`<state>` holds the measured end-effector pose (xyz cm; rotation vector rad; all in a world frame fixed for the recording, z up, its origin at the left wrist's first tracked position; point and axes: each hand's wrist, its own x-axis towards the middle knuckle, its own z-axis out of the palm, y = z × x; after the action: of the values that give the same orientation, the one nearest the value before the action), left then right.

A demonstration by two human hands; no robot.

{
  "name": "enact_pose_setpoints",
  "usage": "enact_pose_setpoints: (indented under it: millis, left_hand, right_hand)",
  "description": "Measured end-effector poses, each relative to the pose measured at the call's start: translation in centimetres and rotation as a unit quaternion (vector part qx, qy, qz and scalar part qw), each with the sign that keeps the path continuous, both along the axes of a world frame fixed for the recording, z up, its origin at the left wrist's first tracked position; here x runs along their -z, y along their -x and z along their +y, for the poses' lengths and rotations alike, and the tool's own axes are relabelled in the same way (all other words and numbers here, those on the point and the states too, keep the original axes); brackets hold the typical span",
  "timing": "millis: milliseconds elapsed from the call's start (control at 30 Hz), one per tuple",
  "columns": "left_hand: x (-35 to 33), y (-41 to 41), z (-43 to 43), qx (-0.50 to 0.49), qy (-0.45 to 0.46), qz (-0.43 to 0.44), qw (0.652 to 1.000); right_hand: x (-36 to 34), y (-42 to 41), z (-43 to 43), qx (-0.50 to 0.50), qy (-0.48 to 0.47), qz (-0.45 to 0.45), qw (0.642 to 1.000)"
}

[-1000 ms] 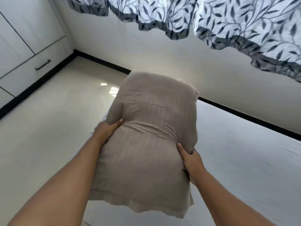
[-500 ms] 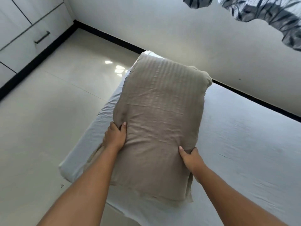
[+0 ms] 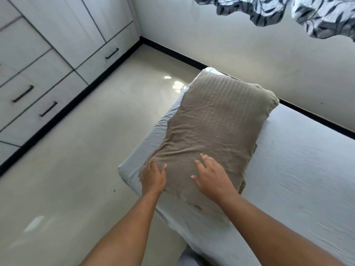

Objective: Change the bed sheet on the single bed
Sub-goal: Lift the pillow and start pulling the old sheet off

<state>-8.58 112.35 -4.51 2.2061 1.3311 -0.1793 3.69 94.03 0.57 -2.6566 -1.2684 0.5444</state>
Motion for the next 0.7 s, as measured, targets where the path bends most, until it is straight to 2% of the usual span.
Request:
enact_pose_setpoints:
  millis: [133,233,433,567,700]
  left_hand:
    - [-2.1,3.9,-1.4,-0.006,0.007,0.021,1.0]
    - [-2.5,5.6,-1.2,-0.012,0.019,0.024,0.999]
    - [-1.2,7.8,2.2,-0.107,0.067,-0.008,0.992]
    - [2.8,8.4,7.1,-0.202,0.132,-0.043,0.97]
    - [9.4,7.8,13.6,-0.244,0.174,-0.05,0.953]
  right_hand:
    - [-2.1,3.8,3.3,-0.118,-0.02,0.046,0.992]
    - [-2.6,6.0,5.7,-0.188,0.001,0.082,0.979]
    - [-1.1,8.4,11.2,-0.251,0.044,0.088,0.963]
    - [2.6,9.3,16.8,-0.272,0.082,0.1,0.954]
    - [8.4,9.6,24.2,-0.271,0.109,0.099,0.951]
